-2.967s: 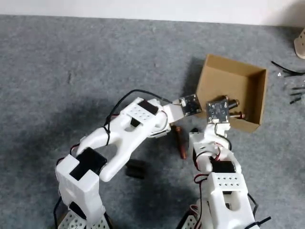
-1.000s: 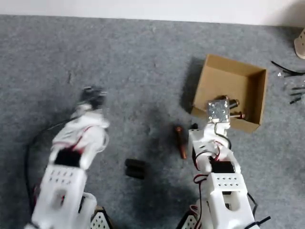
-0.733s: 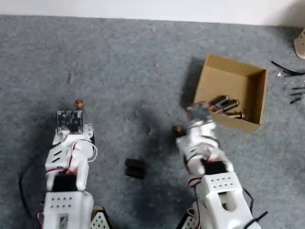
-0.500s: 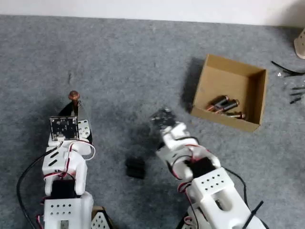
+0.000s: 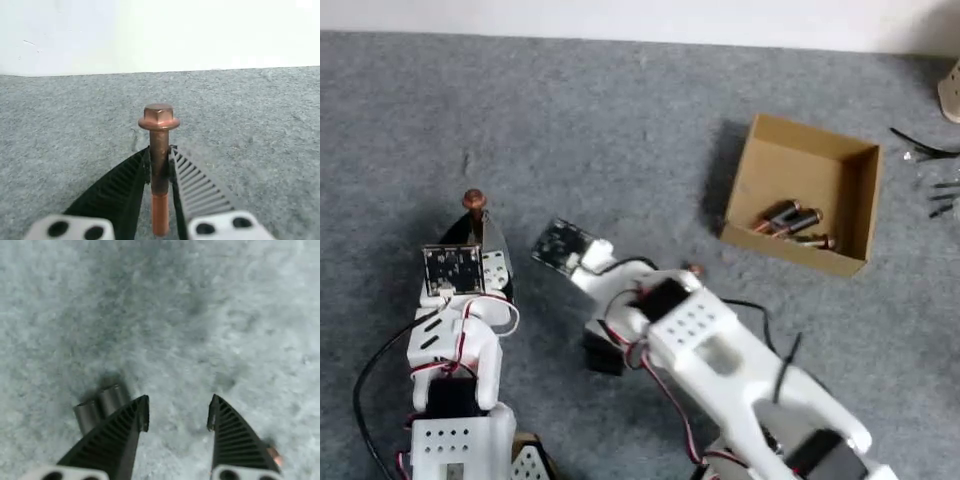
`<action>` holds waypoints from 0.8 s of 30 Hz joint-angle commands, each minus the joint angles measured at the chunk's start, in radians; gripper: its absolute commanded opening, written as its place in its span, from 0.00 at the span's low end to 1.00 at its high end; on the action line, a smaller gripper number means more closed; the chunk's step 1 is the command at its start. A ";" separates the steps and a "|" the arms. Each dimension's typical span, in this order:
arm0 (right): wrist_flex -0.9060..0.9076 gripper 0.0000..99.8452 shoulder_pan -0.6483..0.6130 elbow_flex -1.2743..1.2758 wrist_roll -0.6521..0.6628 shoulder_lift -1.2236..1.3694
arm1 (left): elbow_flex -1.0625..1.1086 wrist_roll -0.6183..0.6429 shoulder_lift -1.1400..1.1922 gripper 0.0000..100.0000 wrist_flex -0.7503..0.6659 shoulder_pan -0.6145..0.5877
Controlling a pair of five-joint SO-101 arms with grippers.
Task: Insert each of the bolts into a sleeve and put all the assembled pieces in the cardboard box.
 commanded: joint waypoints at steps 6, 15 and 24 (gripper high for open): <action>-0.035 0.18 -0.073 0.018 0.014 0.077 | 0.022 0.003 -0.024 0.01 -0.005 -0.015; -0.059 0.18 -0.082 0.081 0.009 0.090 | 0.022 0.003 -0.025 0.01 -0.005 -0.015; 0.062 0.18 -0.179 0.074 0.008 0.088 | 0.022 0.003 -0.024 0.01 -0.005 -0.015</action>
